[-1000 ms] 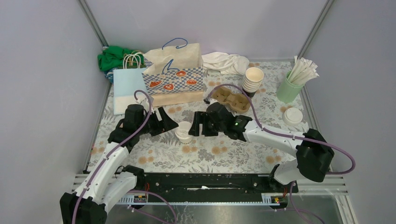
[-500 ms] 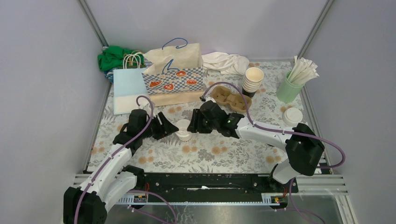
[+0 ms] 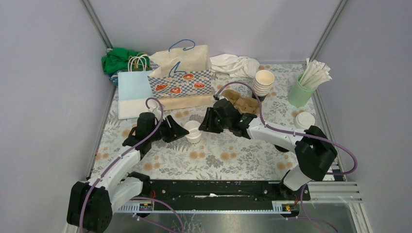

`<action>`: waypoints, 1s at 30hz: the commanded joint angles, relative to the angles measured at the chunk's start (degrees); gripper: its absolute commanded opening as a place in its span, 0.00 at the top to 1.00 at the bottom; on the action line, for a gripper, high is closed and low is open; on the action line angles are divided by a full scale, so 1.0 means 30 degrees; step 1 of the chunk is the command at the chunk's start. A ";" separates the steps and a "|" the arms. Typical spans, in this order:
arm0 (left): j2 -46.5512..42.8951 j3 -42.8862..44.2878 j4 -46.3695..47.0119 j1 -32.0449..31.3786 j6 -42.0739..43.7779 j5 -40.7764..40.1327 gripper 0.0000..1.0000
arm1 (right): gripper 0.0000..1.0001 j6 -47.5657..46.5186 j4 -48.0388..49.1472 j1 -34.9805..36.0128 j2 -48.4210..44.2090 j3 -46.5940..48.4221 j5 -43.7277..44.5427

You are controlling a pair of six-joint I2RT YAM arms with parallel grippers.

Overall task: Pack the takeout coffee
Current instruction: Close the cup lid on the coffee cup.

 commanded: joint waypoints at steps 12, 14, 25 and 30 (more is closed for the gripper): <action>0.2851 0.0833 0.4750 -0.2475 -0.1010 0.1009 0.48 | 0.60 -0.1693 -0.0946 -0.1877 0.0414 0.1674 -0.1636; 0.2685 0.0966 0.4525 -0.2541 -0.0978 0.0919 0.41 | 0.60 -0.1833 -0.1180 -0.1940 0.0844 0.2135 -0.1988; 0.1009 0.2528 0.0578 -0.1273 -0.0097 0.0884 0.29 | 0.49 -0.2688 -0.1825 -0.2818 0.1208 0.2981 -0.1538; 0.1060 0.3351 -0.0751 -0.0220 0.1044 0.0891 0.36 | 0.43 -0.3018 -0.2283 -0.3114 0.0658 0.3089 -0.1317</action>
